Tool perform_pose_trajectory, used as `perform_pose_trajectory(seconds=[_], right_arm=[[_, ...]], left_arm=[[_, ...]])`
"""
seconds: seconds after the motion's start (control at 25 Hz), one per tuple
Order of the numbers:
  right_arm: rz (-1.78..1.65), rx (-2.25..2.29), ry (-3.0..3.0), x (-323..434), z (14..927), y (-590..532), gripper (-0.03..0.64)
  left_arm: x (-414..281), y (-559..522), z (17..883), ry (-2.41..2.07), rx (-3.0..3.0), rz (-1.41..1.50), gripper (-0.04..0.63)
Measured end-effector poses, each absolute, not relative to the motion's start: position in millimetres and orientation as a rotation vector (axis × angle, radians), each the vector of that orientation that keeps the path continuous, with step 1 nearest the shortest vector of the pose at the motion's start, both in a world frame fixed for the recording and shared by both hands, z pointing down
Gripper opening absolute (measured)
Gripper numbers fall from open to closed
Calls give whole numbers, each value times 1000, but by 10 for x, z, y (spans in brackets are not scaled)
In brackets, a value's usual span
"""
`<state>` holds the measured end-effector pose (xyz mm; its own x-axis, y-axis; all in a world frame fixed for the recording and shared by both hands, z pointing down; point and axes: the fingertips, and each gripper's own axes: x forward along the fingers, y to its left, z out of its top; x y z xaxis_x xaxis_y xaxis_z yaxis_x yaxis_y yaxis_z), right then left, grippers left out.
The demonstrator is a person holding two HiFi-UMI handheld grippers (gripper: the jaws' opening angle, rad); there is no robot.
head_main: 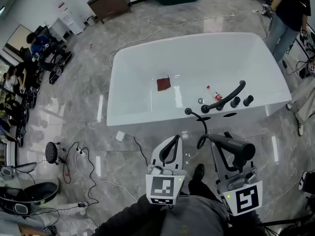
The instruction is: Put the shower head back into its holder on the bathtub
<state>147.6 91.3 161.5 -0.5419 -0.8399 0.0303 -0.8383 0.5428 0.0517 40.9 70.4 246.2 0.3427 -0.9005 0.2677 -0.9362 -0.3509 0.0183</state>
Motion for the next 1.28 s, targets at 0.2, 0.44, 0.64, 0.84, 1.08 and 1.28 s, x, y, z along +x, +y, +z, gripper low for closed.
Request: perform_pose_trajectory(seconds=[0.2, 0.44, 0.64, 0.84, 1.08, 1.28], right_arm=[[-48, 1419, -2767, 1542, 1598, 749, 141], [-53, 1374, -2802, 1337, 1466, 592, 143], [-167, 1399, -2826, 1185, 1036, 383, 143], [-317, 1383, -2848, 968, 607, 269, 143], [-430, 1358, -2852, 739, 308, 29, 143], [-557, 1355, -2855, 604, -20, -105, 143]], left_arm=[[479, 643, 2473, -1739, 2386, 327, 4], [314, 454, 2519, -1757, 2372, 318, 4], [152, 169, 2334, -1778, 2412, 255, 4], [2, -45, 2168, -1792, 2423, 158, 4], [-196, -361, 1988, -1822, 2431, 33, 4], [-364, -570, 1855, -1853, 2417, -70, 3]])
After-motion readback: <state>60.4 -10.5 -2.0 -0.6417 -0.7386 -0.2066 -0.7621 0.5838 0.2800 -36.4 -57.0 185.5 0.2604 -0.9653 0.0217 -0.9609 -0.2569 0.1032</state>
